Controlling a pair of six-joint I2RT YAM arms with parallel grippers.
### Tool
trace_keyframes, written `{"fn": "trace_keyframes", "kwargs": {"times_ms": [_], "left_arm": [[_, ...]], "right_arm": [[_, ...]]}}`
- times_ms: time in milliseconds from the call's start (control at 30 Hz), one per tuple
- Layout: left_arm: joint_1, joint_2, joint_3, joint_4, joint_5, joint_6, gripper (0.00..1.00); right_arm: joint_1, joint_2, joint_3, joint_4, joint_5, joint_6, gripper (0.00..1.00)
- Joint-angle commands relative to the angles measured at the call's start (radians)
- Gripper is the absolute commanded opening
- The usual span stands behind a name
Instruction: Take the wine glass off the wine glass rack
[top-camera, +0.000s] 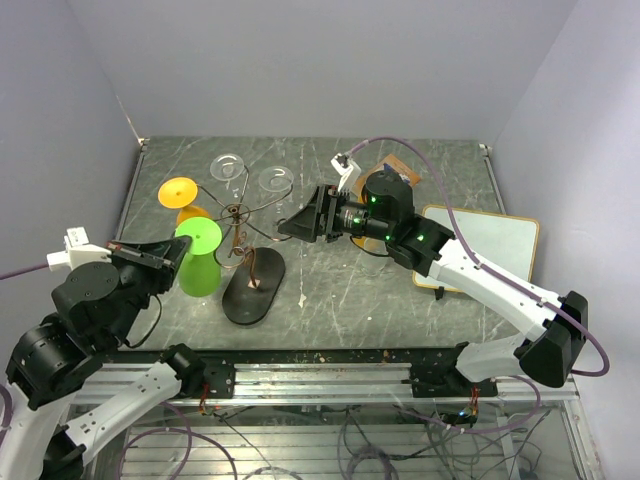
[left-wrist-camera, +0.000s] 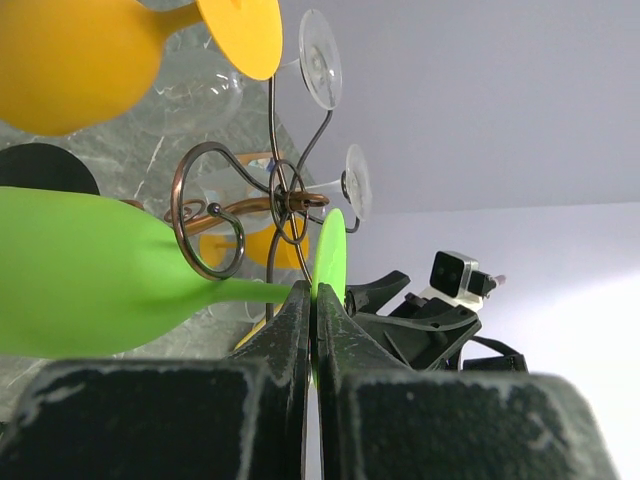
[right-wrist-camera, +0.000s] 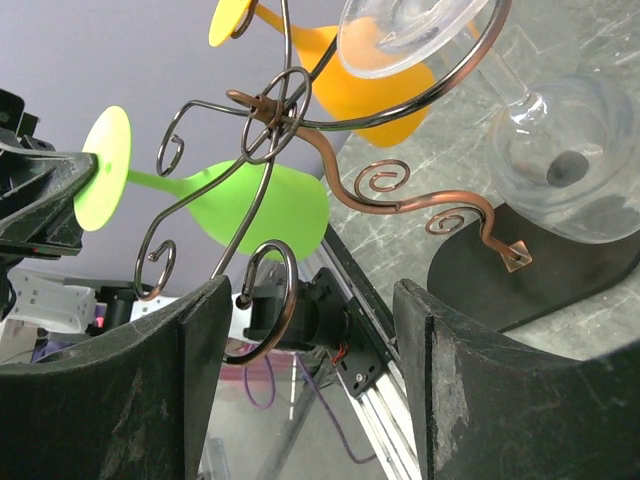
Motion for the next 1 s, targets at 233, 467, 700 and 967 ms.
{"fn": "trace_keyframes", "kwargs": {"times_ms": [233,467,700,967], "left_arm": [[0.002,0.003,-0.018,0.079,0.071,0.048,0.07],[0.002,0.011,-0.007,0.070,0.065,0.051,0.07],[0.003,-0.008,-0.011,0.067,0.071,0.042,0.07],[0.002,-0.038,0.005,0.023,0.085,0.023,0.07]], "right_arm": [[0.000,-0.005,0.044,-0.003,-0.002,-0.014,0.69],[-0.001,-0.009,0.053,-0.012,-0.002,-0.016,0.73],[-0.002,-0.030,0.052,-0.012,-0.007,-0.031,0.86],[-0.002,-0.067,0.053,-0.047,0.015,-0.071,0.97]]}}
